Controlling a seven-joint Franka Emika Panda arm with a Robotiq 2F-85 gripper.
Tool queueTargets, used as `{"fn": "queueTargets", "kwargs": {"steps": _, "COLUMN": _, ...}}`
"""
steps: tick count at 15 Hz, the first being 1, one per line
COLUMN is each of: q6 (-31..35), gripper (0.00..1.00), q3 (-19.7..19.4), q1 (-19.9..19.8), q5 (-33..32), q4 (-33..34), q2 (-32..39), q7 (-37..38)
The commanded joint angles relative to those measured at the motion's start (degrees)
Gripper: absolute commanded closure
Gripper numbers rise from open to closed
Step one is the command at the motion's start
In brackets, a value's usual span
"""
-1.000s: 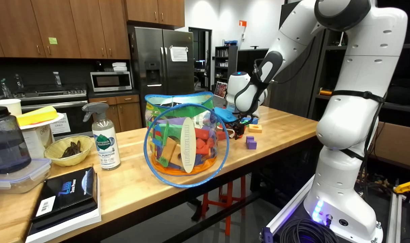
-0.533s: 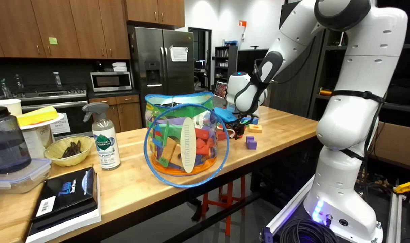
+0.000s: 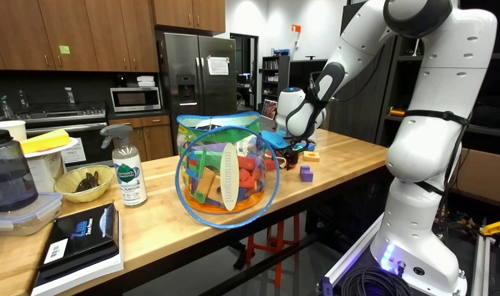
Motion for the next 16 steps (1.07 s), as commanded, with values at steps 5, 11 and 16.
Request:
{"fn": "queueTargets", "kwargs": {"steps": 5, "q6": 0.2, "gripper": 0.0, "q3": -1.6, "q1": 0.7, "q5": -1.4, "q4": 0.0, "q2": 0.0, "q7": 0.7}}
{"fn": "queueTargets", "kwargs": {"steps": 11, "q6": 4.7, "gripper": 0.0, "q3": -3.5, "q1": 0.1, "q5": -1.4, "q4": 0.8, "q2": 1.3, "q7": -0.6}}
{"fn": "queueTargets", "kwargs": {"steps": 16, "q6": 12.5, "gripper": 0.0, "q3": -2.1, "q1": 0.8, "q5": 6.0, "q4": 1.3, "q2": 5.5, "q7": -7.3}}
